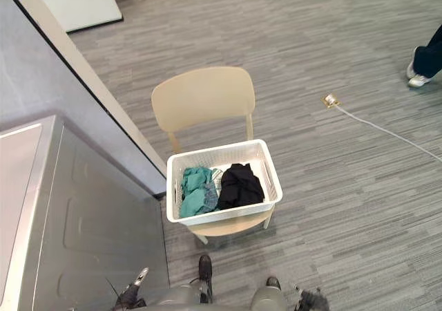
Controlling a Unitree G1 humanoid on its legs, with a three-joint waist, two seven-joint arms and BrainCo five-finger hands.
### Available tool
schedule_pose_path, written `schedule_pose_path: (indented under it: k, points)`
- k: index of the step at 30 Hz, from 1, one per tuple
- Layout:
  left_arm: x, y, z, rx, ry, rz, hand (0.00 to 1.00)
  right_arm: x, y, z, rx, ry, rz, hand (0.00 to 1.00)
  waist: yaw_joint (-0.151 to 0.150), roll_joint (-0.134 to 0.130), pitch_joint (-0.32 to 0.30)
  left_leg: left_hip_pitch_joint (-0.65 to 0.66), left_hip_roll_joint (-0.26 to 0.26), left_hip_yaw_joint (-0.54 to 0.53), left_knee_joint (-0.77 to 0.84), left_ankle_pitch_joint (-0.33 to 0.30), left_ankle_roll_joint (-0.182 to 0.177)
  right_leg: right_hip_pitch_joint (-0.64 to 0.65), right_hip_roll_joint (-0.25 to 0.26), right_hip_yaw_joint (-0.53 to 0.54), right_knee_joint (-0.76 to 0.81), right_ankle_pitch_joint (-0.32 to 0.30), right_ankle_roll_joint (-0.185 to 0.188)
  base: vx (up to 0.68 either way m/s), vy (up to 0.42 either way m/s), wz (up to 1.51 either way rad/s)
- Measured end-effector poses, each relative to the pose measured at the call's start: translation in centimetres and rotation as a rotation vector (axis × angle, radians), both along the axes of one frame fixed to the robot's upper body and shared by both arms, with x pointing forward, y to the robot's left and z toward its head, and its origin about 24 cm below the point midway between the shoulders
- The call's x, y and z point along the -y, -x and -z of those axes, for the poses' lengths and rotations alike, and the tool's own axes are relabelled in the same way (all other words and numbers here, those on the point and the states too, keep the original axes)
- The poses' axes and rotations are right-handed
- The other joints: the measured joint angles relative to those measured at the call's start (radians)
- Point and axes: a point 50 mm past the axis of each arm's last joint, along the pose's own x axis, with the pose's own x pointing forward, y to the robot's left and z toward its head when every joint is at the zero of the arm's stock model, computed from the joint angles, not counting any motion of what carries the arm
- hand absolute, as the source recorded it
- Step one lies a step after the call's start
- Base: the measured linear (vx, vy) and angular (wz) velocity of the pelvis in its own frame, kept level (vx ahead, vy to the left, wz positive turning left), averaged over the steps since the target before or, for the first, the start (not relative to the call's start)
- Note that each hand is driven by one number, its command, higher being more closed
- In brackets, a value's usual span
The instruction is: Pick up the laundry basket with both hands and put the clothes into the washing machine.
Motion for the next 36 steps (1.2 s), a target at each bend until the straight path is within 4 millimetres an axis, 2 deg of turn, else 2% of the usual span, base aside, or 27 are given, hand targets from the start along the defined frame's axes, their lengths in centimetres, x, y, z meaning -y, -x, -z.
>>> schedule_pose_path:
  k: [5,8,9,10,11,12,13,14,15,17,18,19,20,21,22,23,24,26,28,31,32,33,34,36]
  points:
    - [-0.3,0.0,-0.1,0.03,0.003,-0.104,0.0,-0.5,0.1,0.1,-0.007,-0.008,-0.034,0.0,0.002,-0.022,0.007,-0.007,0.024,0.013,0.014,0.0,0.0,-0.003,0.015,-0.041,0.061,-0.033,-0.015,-0.01,-0.074,0.25]
    - [-0.2,-1.1,-0.5,0.102,0.013,-0.182,0.0,-0.4,-1.9,-0.2,0.012,0.024,-0.162,0.0,0.02,-0.031,0.011,-0.152,0.028,-0.02,0.17,0.009,-0.001,-0.12,0.014,-0.087,0.212,-0.087,-0.033,-0.07,-0.092,0.62]
    - [0.0,-1.7,-0.7,0.133,0.02,-0.189,0.0,0.0,-2.9,-0.5,0.027,0.044,-0.198,0.0,0.025,-0.014,0.02,-0.225,0.031,-0.054,0.222,0.025,-0.013,-0.171,0.021,-0.128,0.27,-0.115,-0.054,-0.19,-0.125,1.17]
    - [0.4,-2.3,-0.8,0.151,0.031,-0.183,0.0,0.5,-3.9,-0.8,0.051,0.064,-0.218,0.0,0.024,0.007,0.034,-0.239,0.031,-0.096,0.178,0.088,-0.049,-0.172,0.032,-0.17,0.272,-0.122,-0.087,-0.21,-0.107,1.3]
    - [0.4,-2.5,-0.8,0.155,0.03,-0.185,0.0,0.5,-4.2,-0.9,0.057,0.065,-0.226,0.0,0.027,0.004,0.04,-0.226,0.035,-0.079,0.13,0.124,-0.088,-0.172,0.013,-0.209,0.262,-0.114,-0.098,-0.24,-0.075,1.38]
    - [0.7,-3.1,-0.8,0.158,0.046,-0.183,0.0,0.6,-5.5,-1.3,0.093,0.081,-0.23,0.0,0.025,-0.004,0.054,-0.294,0.05,0.054,0.404,-0.045,0.043,-0.176,-0.023,-0.263,0.284,-0.107,-0.092,-0.21,-0.056,1.06]
    - [0.8,-2.9,-0.8,0.159,0.051,-0.199,0.0,0.6,-5.9,-1.6,0.111,0.089,-0.235,0.0,0.029,-0.005,0.054,-0.319,0.063,0.099,0.566,-0.134,0.065,-0.174,-0.033,-0.28,0.285,-0.105,-0.095,-0.25,-0.1,1.05]
    - [0.5,-1.7,-0.6,0.132,0.041,-0.204,0.0,0.5,-7.5,-2.3,0.17,0.109,-0.259,0.0,0.029,0.003,0.052,-0.287,0.127,0.17,0.848,-0.253,0.033,-0.158,-0.04,-0.308,0.281,-0.094,-0.104,-0.21,-0.088,0.66]
    - [0.6,-1.1,-0.5,0.117,0.043,-0.21,0.0,0.2,-8.3,-2.7,0.203,0.122,-0.28,0.0,0.027,0.006,0.051,-0.237,0.164,0.185,0.926,-0.283,0.006,-0.151,-0.04,-0.323,0.274,-0.086,-0.108,-0.18,-0.043,0.6]
    - [0.9,-0.5,-0.2,0.085,0.056,-0.216,0.0,-0.1,-9.0,-3.1,0.235,0.138,-0.284,0.0,0.027,0.015,0.044,-0.117,0.241,0.161,0.985,-0.292,-0.025,-0.153,-0.04,-0.359,0.274,-0.069,-0.108,-0.12,0.03,0.52]
    - [1.0,-0.4,-0.1,0.076,0.059,-0.208,0.0,0.0,-8.9,-3.1,0.229,0.145,-0.284,0.0,0.026,0.021,0.04,-0.082,0.255,0.139,0.973,-0.282,-0.041,-0.16,-0.042,-0.372,0.274,-0.061,-0.105,-0.12,0.096,0.64]
    - [1.4,-0.3,0.1,0.058,0.071,-0.193,0.0,0.3,-8.7,-2.9,0.208,0.147,-0.28,0.0,0.025,0.033,0.031,0.004,0.259,0.093,0.847,-0.259,-0.119,-0.178,-0.046,-0.392,0.282,-0.047,-0.094,-0.12,0.141,0.72]
    - [1.3,-0.5,0.1,0.052,0.069,-0.167,0.0,0.4,-8.1,-2.4,0.17,0.128,-0.261,0.0,0.018,0.019,0.027,0.044,0.195,0.072,0.721,-0.299,-0.141,-0.19,-0.066,-0.41,0.288,-0.026,-0.092,-0.14,0.134,0.73]
    - [0.9,-0.6,0.0,0.046,0.058,-0.144,0.0,0.0,-7.7,-2.0,0.145,0.109,-0.263,0.0,0.013,0.005,0.024,0.051,0.178,0.063,0.681,-0.3,-0.142,-0.192,-0.076,-0.412,0.28,-0.014,-0.105,-0.14,0.118,0.79]
    - [0.3,-0.4,0.0,0.03,0.037,-0.1,0.0,-0.7,-7.0,-1.3,0.108,0.067,-0.273,0.0,0.0,-0.011,0.01,0.072,0.174,0.047,0.589,-0.311,-0.143,-0.174,-0.081,-0.414,0.219,0.025,-0.103,-0.12,0.181,0.72]
    - [-0.1,-0.9,-0.2,0.033,0.022,-0.057,0.0,-0.8,-6.9,-1.2,0.097,0.059,-0.271,0.0,-0.011,-0.007,0.005,0.096,0.177,0.042,0.509,-0.333,-0.144,-0.165,-0.079,-0.448,0.177,0.063,-0.099,-0.1,0.221,0.68]
    - [-0.1,-1.4,-0.3,0.042,0.019,-0.03,0.0,-0.7,-7.0,-1.2,0.093,0.059,-0.272,0.0,-0.017,-0.007,0.005,0.1,0.178,0.042,0.476,-0.343,-0.141,-0.165,-0.079,-0.466,0.164,0.074,-0.095,-0.1,0.24,0.7]
    - [0.6,-4.4,-0.7,0.098,0.019,0.083,0.0,-0.9,-7.1,-1.0,0.075,0.042,-0.271,0.0,-0.026,-0.015,0.007,0.106,0.17,0.037,0.375,-0.364,-0.16,-0.157,-0.097,-0.523,0.139,0.104,-0.072,-0.15,0.164,0.78]
    - [1.3,-5.5,-1.0,0.128,0.017,0.149,0.0,-1.1,-6.8,-0.8,0.061,0.034,-0.278,0.0,-0.025,-0.028,0.008,0.134,0.147,0.035,0.331,-0.365,-0.159,-0.131,-0.12,-0.529,0.134,0.117,-0.058,-0.15,0.138,0.45]
    - [1.4,-5.2,-1.0,0.125,0.006,0.188,0.0,-1.3,-6.8,-0.7,0.057,0.024,-0.293,0.0,-0.021,-0.042,0.007,0.183,0.101,0.031,0.238,-0.359,-0.145,-0.117,-0.148,-0.512,0.138,0.132,-0.039,-0.17,0.114,0.25]
    - [1.2,-5.0,-0.9,0.121,-0.004,0.198,0.0,-1.4,-6.8,-0.7,0.06,0.02,-0.29,0.0,-0.021,-0.048,0.017,0.19,0.082,0.017,0.217,-0.35,-0.105,-0.121,-0.155,-0.458,0.154,0.136,-0.045,-0.17,0.086,0.34]
    - [1.1,-4.9,-0.9,0.117,-0.007,0.202,0.0,-1.4,-6.9,-0.8,0.065,0.022,-0.29,0.0,-0.02,-0.05,0.02,0.19,0.077,0.01,0.214,-0.351,-0.1,-0.126,-0.154,-0.417,0.168,0.139,-0.05,-0.2,0.096,0.49]
    - [1.2,-4.5,-0.8,0.107,-0.008,0.207,0.0,-1.3,-6.8,-0.8,0.064,0.023,-0.287,0.0,-0.016,-0.05,0.02,0.189,0.068,-0.017,0.212,-0.35,-0.08,-0.152,-0.139,-0.299,0.221,0.147,-0.062,-0.15,0.074,0.48]
    - [0.8,-4.0,-0.8,0.093,-0.018,0.202,0.0,-1.4,-6.5,-0.8,0.067,0.024,-0.281,0.0,-0.008,-0.043,0.024,0.179,0.075,-0.075,0.224,-0.355,-0.069,-0.179,-0.092,-0.114,0.294,0.128,-0.076,-0.15,-0.051,0.74]
